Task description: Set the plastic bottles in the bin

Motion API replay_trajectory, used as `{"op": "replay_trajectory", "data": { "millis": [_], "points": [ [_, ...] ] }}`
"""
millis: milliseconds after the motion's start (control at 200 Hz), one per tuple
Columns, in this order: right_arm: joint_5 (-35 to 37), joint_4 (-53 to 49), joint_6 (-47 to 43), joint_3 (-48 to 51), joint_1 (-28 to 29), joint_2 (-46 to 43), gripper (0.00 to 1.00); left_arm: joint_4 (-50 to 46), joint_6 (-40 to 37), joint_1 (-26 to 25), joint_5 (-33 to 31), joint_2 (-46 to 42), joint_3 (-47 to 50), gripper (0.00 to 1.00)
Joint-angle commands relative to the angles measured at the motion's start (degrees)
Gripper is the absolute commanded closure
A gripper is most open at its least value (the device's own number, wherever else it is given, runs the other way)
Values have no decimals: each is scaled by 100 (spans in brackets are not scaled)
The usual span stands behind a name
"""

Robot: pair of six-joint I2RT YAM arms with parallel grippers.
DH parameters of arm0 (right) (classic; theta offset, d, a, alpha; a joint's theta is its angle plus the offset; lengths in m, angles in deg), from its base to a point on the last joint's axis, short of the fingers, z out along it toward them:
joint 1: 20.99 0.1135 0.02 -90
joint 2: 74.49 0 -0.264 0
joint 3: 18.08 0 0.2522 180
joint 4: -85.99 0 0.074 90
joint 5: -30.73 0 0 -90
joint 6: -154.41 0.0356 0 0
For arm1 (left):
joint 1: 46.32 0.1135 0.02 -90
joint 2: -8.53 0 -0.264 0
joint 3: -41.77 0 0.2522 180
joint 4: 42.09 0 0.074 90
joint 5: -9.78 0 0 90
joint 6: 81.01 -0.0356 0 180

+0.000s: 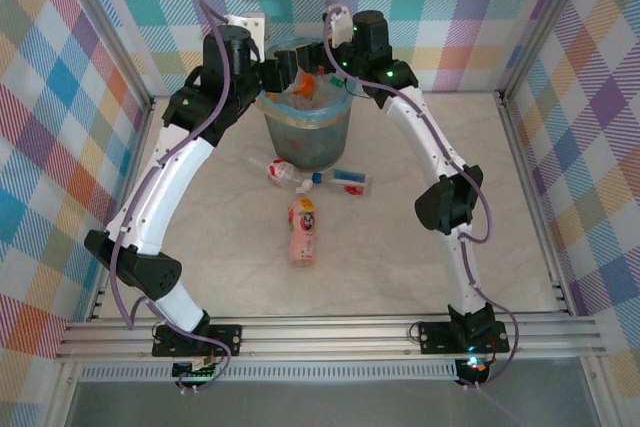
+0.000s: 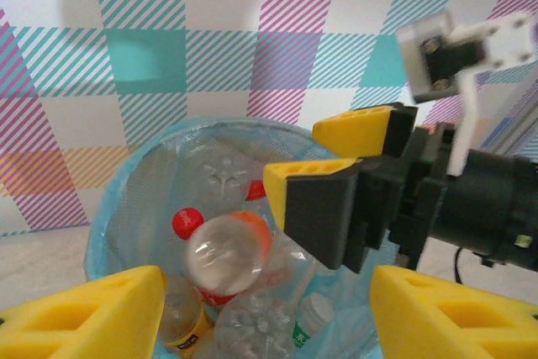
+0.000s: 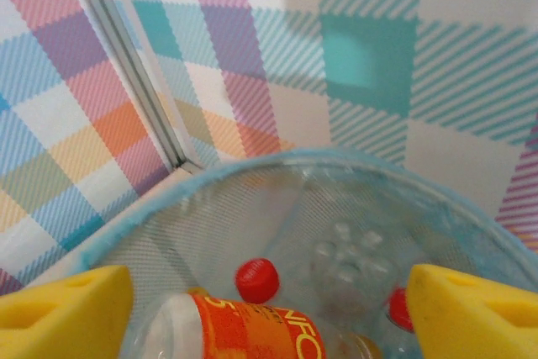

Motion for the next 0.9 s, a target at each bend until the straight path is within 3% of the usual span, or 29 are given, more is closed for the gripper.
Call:
{"op": "replay_trajectory", "data": {
  "millis": [0,170,490,735,895],
  "points": [
    [-138,162,-149,-220,86,-227,29,177,80,72,12,-206,112,34],
    [-538,-107,-166,-213,103,8,43,206,81,70,-30,-215,186,34],
    [-690,-520,-29,-234,139,192,42,26,134,106,-56,-142,150,34],
    [-414,-808,27,-102,139,-822,32,-160,-35,114,-122,-783,985,35],
    [4,-931,-108,1216,134,-2032,25,-663,608,106,170,-1285,1956,34]
  ]
}}
